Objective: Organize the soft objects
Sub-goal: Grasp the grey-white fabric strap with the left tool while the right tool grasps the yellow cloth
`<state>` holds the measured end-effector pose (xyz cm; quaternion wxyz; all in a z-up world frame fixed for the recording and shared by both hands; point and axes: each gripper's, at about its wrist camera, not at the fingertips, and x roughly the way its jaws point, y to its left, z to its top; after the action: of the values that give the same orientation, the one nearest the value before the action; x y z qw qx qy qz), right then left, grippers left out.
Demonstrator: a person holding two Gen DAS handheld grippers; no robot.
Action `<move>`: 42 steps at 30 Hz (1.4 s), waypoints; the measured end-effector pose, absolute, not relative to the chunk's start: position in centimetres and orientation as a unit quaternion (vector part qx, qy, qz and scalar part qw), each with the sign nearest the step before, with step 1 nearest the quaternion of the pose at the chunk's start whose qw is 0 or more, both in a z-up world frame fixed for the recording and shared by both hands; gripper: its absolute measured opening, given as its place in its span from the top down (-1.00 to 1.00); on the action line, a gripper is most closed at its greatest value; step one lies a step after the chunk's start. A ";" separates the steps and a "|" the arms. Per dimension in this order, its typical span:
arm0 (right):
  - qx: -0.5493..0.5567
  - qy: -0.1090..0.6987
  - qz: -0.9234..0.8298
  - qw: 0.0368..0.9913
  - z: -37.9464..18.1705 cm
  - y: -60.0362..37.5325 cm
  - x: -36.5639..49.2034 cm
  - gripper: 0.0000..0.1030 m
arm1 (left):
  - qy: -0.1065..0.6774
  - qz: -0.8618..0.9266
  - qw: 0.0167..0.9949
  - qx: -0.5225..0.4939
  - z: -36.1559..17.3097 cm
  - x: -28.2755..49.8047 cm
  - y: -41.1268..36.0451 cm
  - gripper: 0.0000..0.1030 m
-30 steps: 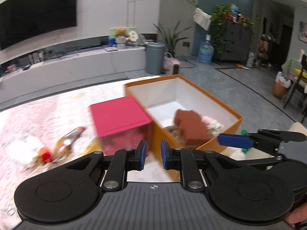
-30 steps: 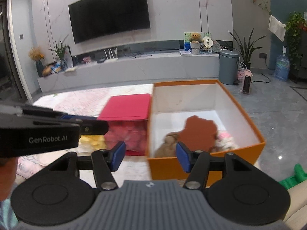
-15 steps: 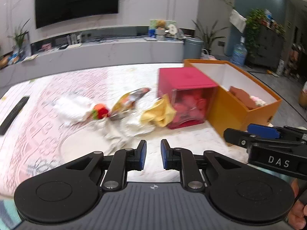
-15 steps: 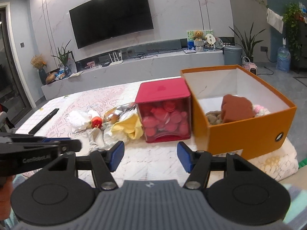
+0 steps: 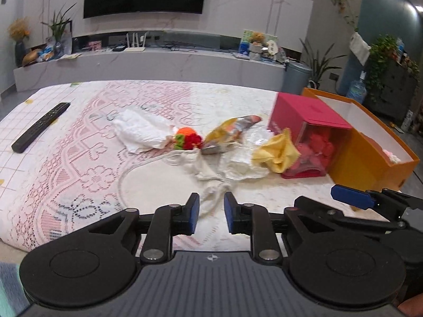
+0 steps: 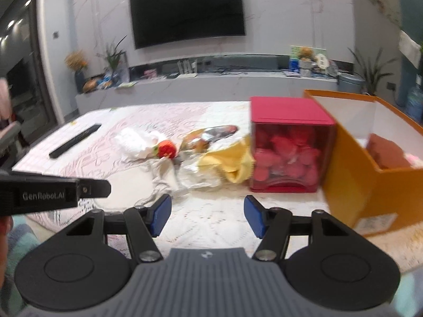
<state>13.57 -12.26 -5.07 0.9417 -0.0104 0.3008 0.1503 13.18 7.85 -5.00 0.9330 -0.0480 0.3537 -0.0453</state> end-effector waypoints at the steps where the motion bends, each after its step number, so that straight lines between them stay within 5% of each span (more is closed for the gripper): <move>1: -0.021 0.301 0.155 0.941 -5.3 -11.7 14.0 -0.18 | 0.356 -0.047 0.932 -0.047 -5.1 13.6 8.1 0.38; 13: -0.125 0.296 0.182 0.930 -6.5 -8.5 19.5 -0.12 | 0.382 -0.090 0.920 -0.016 -5.5 19.3 7.9 0.19; 22: -0.074 0.291 0.131 0.945 -7.8 -8.6 23.2 -0.04 | 0.408 -0.087 0.906 -0.074 -8.0 20.8 9.1 0.19; 25: -0.047 0.294 0.122 0.947 -8.3 -8.6 24.0 0.16 | 0.409 -0.076 0.907 -0.065 -8.2 20.9 8.8 0.18; 28: -0.041 0.303 0.129 0.943 -8.7 -8.8 24.5 0.87 | 0.414 -0.070 0.906 -0.056 -8.4 21.0 8.6 0.18; 29: -0.035 0.308 0.132 0.942 -8.8 -8.9 24.6 0.93 | 0.414 -0.070 0.906 -0.057 -8.5 21.0 8.6 0.18; 42: -0.031 0.292 0.185 0.938 -6.9 -9.4 18.9 1.00 | 0.420 -0.100 0.898 -0.085 -8.0 20.0 8.8 0.17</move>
<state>18.87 -9.40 -6.87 0.9378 -0.0307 0.2919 0.1852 19.98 8.82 -8.05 0.8979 -0.0854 0.4202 -0.0996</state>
